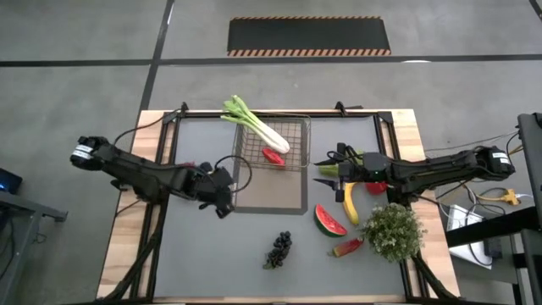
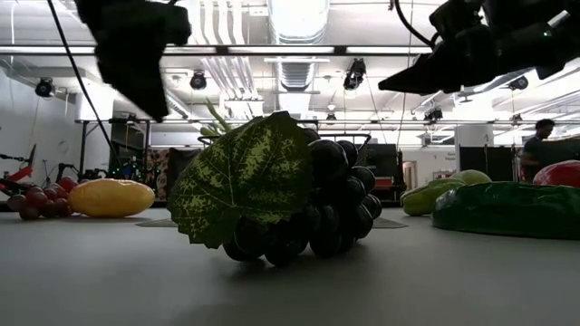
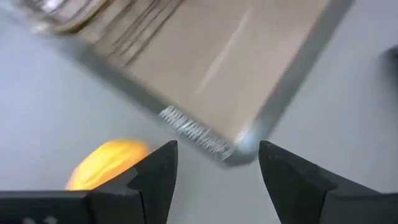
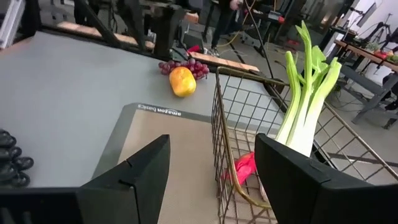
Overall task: Build produce basket
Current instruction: Put the mango into the wire basket
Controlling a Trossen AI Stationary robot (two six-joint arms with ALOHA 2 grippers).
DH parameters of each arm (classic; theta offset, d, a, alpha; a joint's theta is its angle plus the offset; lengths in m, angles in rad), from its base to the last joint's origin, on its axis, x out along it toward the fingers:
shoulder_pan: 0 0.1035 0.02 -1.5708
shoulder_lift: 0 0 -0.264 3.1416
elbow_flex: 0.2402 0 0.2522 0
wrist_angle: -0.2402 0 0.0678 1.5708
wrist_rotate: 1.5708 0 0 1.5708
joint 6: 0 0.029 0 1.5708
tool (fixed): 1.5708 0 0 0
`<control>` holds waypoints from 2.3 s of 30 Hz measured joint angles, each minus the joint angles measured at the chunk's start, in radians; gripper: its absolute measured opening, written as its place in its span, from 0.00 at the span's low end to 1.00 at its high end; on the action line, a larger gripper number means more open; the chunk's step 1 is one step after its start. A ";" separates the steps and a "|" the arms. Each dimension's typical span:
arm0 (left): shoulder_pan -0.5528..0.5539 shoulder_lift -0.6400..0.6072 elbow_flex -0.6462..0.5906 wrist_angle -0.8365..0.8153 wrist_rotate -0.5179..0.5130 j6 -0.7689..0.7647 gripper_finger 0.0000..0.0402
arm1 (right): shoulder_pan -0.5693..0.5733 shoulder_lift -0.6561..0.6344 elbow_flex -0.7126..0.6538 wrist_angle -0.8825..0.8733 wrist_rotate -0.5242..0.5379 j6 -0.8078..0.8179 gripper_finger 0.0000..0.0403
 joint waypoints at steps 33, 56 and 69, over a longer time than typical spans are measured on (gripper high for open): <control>0.202 0.023 -0.257 -0.062 -0.044 0.404 0.73 | 0.000 -0.024 -0.009 -0.002 -0.044 0.051 0.54; 0.212 0.203 -0.243 -0.070 -0.048 0.400 0.51 | 0.000 -0.023 -0.009 -0.023 -0.043 0.051 0.54; 0.129 0.144 -0.055 -0.030 -0.048 0.214 0.50 | 0.000 -0.023 -0.009 -0.013 -0.033 0.116 0.54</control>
